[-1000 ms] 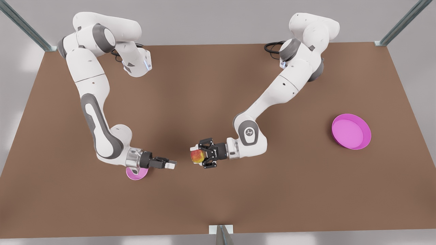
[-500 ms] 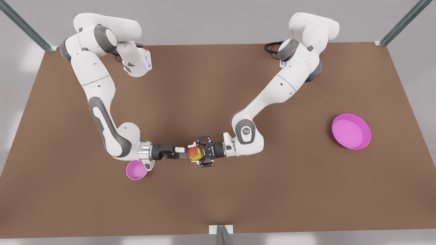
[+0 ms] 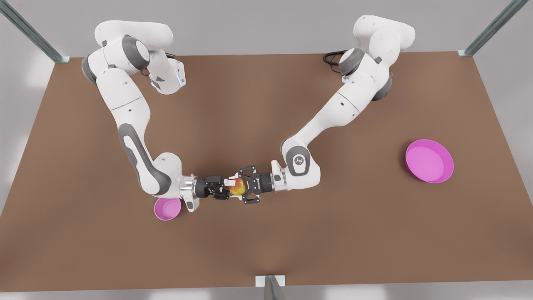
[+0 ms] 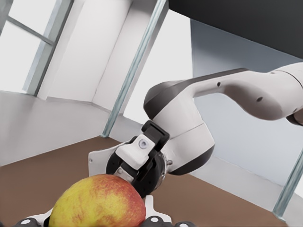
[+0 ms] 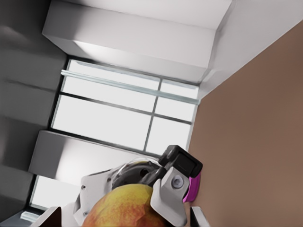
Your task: Use the left arm to pick up the apple from the plate, transfer it to the gripper of the right arm, and then use the right arm to place it into the bowl
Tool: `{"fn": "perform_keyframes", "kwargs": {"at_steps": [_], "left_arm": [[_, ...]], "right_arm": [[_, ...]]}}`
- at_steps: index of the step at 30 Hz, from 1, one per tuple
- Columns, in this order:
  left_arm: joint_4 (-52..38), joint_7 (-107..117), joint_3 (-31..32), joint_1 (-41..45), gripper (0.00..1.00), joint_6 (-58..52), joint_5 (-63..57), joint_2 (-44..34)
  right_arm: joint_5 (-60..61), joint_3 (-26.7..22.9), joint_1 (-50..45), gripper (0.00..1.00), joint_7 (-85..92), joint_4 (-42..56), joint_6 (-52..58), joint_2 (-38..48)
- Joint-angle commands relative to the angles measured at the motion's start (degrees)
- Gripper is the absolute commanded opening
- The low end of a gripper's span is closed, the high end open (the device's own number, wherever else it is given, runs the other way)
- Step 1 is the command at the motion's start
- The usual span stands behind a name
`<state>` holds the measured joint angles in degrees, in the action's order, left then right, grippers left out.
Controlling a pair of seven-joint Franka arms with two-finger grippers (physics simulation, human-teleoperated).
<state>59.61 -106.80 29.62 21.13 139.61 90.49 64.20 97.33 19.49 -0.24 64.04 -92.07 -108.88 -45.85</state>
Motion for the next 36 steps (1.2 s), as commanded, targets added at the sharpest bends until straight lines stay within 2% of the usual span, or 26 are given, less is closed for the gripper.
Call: {"fn": "perform_keyframes", "kwargs": {"at_steps": [1,8,9,11,12,13,15,25,29,31,33,34,35,36], "left_arm": [[0.0,-4.6,0.0,0.0,0.7,-0.3,-0.1,0.0],[0.1,-4.9,0.0,0.0,0.7,-0.3,-0.1,0.0],[0.0,-4.9,0.0,0.0,0.7,-0.3,-0.1,0.0],[0.1,-4.9,-0.1,0.0,0.7,-0.4,-0.1,0.0],[0.1,-4.9,-0.1,0.0,0.7,-0.4,-0.1,0.0],[0.1,-4.9,-0.1,0.0,0.7,-0.4,-0.1,0.0],[0.1,-4.7,0.0,-0.1,0.99,-0.4,-0.1,0.0],[0.2,-4.6,0.0,-0.5,0.99,-0.4,-0.2,0.0],[3.1,-4.8,0.0,-3.7,1.0,-1.4,-1.0,-0.8],[8.2,-4.9,0.0,-7.0,1.0,-4.0,-1.2,-3.4],[19.6,-2.7,0.0,-13.8,1.0,-6.5,-2.4,-11.9],[26.7,6.0,-0.4,-17.7,1.0,-6.9,-7.5,-18.6],[30.4,26.8,-0.4,-24.8,1.0,-12.8,-28.5,-24.1],[29.4,37.8,-0.4,-28.6,1.0,-18.3,-40.1,-25.7]], "right_arm": [[0.2,0.0,0.0,1.0,10.0,0.0,-0.2,0.1],[0.2,0.0,-1.7,1.0,9.9,0.0,-2.6,0.1],[0.1,0.0,-1.8,0.72,9.9,0.0,-2.7,0.2],[0.2,0.1,-1.9,0.56,9.8,0.0,-3.7,0.2],[0.1,0.1,-1.9,0.54,9.8,0.0,-3.7,0.2],[0.2,0.1,-1.9,0.54,9.8,0.0,-3.7,0.2],[0.2,0.1,-1.9,0.54,9.8,0.0,-3.7,0.2],[-0.7,-0.5,-0.6,0.55,9.8,0.0,-2.8,0.2],[-8.6,-0.1,4.3,0.55,9.4,-2.7,2.3,0.7],[-12.6,0.0,6.2,0.55,9.4,-3.3,3.9,0.8],[-15.6,-0.2,7.9,0.55,9.0,-2.2,3.8,0.8],[-18.1,-0.2,9.5,0.56,9.0,-1.4,3.9,0.8],[-22.2,-0.6,10.9,0.56,9.0,-0.9,3.8,0.8],[-25.2,-0.7,11.6,0.56,9.0,0.2,3.8,0.8]]}}
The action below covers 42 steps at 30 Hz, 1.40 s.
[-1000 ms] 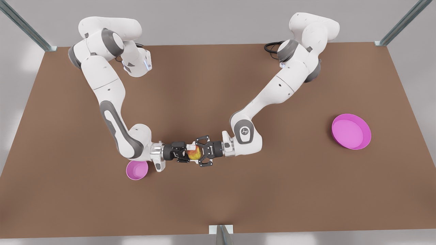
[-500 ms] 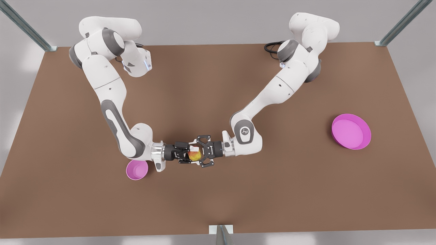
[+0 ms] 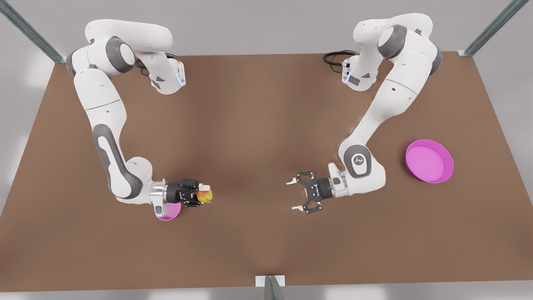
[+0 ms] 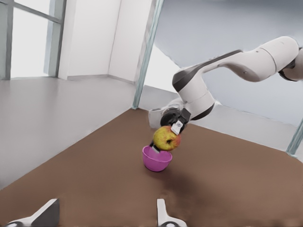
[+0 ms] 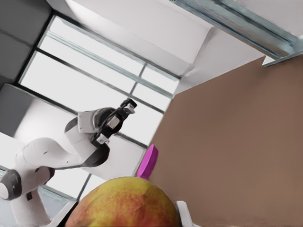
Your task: Use the left arm to pick up the apple from the plate, transfer it to the gripper of the right arm, and then use the right arm to place it into the bowl
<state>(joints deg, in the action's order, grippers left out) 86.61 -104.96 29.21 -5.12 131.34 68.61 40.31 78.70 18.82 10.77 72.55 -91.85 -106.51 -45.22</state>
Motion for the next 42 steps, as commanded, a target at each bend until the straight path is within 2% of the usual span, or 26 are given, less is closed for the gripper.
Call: {"fn": "perform_keyframes", "kwargs": {"at_steps": [1,2,4,5,7,9,10,11,13,16,22,23,24,25,31,34,35,37,39,40,41,42], "left_arm": [[-0.8,46.0,-0.1,-6.0,1.0,-18.1,-33.2,-4.6],[-7.0,55.2,-0.1,-8.1,1.0,-28.0,-47.0,-4.8],[-15.9,71.1,-2.9,-10.1,1.0,-42.7,-58.8,-5.1],[-16.0,74.5,-3.2,-10.0,1.0,-44.8,-67.2,-9.5],[-16.0,85.0,-3.3,-10.5,1.0,-48.8,-74.5,-14.5],[-16.0,99.4,-6.6,-9.8,1.0,-48.7,-74.5,-21.7],[-15.3,101.0,-15.7,-3.4,1.0,-48.4,-73.6,-25.5],[-12.8,101.2,-22.3,1.4,1.0,-47.8,-71.2,-29.0],[-0.2,101.2,-30.6,8.5,1.0,-37.7,-70.0,-37.1],[-6.0,101.1,-30.6,7.5,1.0,-40.4,-68.2,-32.8],[-7.1,101.2,-30.7,7.5,1.0,-41.3,-67.9,-31.1],[-7.1,101.2,-30.6,7.6,1.0,-41.5,-67.8,-31.1],[-7.1,101.2,-30.6,7.7,1.0,-41.5,-67.8,-31.1],[-7.1,101.2,-30.6,7.7,1.0,-41.5,-67.8,-31.1],[-7.1,101.2,-30.6,7.7,1.0,-41.5,-67.8,-30.8],[-7.1,101.2,-30.6,7.7,1.0,-41.5,-67.8,-30.8],[-7.1,101.2,-30.6,7.7,1.0,-41.5,-67.8,-30.8],[-7.2,101.2,-30.6,7.8,1.0,-41.5,-68.0,-30.6],[-7.7,101.1,-30.4,7.8,1.0,-41.1,-68.0,-30.3],[-8.4,101.1,-30.4,7.8,1.0,-40.9,-68.1,-29.5],[-10.9,101.2,-30.4,7.8,1.0,-41.3,-68.0,-27.7],[-11.5,101.2,-30.4,7.8,1.0,-41.0,-68.1,-27.0]], "right_arm": [[-10.7,-0.2,1.1,0.56,0.4,2.2,1.5,-0.1],[-10.8,-1.3,1.2,0.56,0.6,2.5,1.0,-0.2],[-14.4,-3.7,1.1,0.56,0.6,5.1,0.8,-0.6],[-16.9,-5.4,1.2,0.56,1.4,5.5,0.7,-0.6],[-19.7,-7.1,1.2,0.56,1.8,5.5,0.4,-0.6],[-23.6,-9.0,1.2,0.57,4.3,6.1,-3.4,-0.7],[-24.7,-9.6,1.2,0.57,5.0,7.6,-5.0,-1.9],[-26.8,-10.2,1.2,0.57,5.1,11.4,-5.1,-4.3],[-30.2,-10.3,1.2,0.57,5.3,12.7,-5.4,-4.6],[-33.7,-10.1,1.1,0.58,8.0,12.9,-6.8,-4.5],[-36.7,-10.2,1.4,0.62,8.4,12.7,-6.1,-4.4],[-36.7,-10.2,1.7,0.72,9.1,12.7,-5.6,-4.4],[-36.8,-10.1,1.9,0.94,9.0,12.7,-5.6,-4.4],[-36.7,-10.1,1.8,1.0,9.0,12.7,-5.6,-4.3],[-39.3,-9.7,1.7,1.0,1.7,14.2,0.5,-0.9],[-51.7,-9.2,-0.2,1.0,-11.0,28.7,8.7,-0.2],[-59.7,-9.1,-1.8,1.0,-17.5,32.8,10.6,3.6],[-71.3,-9.2,-4.8,1.0,-33.9,33.3,11.5,13.0],[-80.5,-9.2,-5.6,1.0,-53.3,32.4,19.8,20.3],[-85.6,-9.2,-8.3,1.0,-65.1,27.5,20.6,25.8],[-82.8,-9.9,-8.2,1.0,-72.2,20.1,19.5,31.1],[-80.7,-10.7,-7.6,0.95,-74.8,11.6,17.0,36.3]]}}
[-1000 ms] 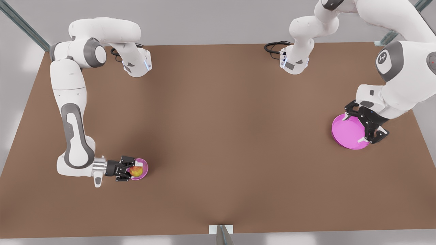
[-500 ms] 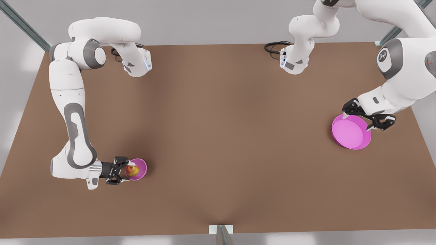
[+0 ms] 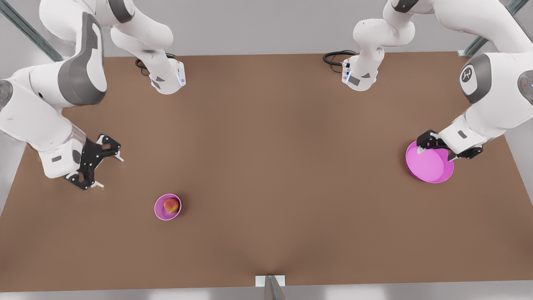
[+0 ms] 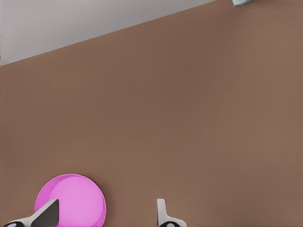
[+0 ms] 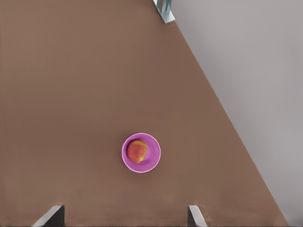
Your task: Use the left arm to pick up the apple from the plate, transfer it to the gripper of the right arm, and then use the right arm to place it into the bowl
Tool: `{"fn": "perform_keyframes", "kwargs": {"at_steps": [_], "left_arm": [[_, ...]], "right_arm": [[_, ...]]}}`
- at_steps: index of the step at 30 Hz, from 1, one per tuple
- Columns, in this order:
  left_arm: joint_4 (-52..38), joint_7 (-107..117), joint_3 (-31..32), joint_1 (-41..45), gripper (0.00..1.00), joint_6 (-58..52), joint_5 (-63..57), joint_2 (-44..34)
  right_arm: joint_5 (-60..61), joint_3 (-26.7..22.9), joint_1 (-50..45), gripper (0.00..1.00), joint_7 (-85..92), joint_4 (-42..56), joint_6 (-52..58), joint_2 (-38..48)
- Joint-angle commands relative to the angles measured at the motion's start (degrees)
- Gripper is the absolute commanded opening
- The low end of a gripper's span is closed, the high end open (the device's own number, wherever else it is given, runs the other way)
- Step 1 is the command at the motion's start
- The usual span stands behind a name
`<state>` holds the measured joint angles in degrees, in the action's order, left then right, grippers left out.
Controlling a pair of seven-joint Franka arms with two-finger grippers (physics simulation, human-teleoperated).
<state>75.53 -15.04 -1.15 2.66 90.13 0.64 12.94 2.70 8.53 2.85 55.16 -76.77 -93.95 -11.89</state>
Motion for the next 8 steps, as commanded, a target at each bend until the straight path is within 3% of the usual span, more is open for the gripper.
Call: {"fn": "perform_keyframes", "kwargs": {"at_steps": [1,3,8], "left_arm": [[-1.6,11.3,0.0,0.0,1.0,0.2,-0.1,1.4],[-2.0,11.3,0.1,0.1,1.0,0.2,0.0,2.1],[-2.1,11.1,0.1,0.3,1.0,0.5,-0.1,3.1]], "right_arm": [[-4.1,-0.6,0.4,0.97,-58.1,-7.9,1.8,5.1],[-3.7,-2.3,0.8,1.0,-57.4,-1.2,3.4,-0.3],[-4.0,-2.2,0.3,1.0,-62.7,-0.9,4.2,-0.9]]}}
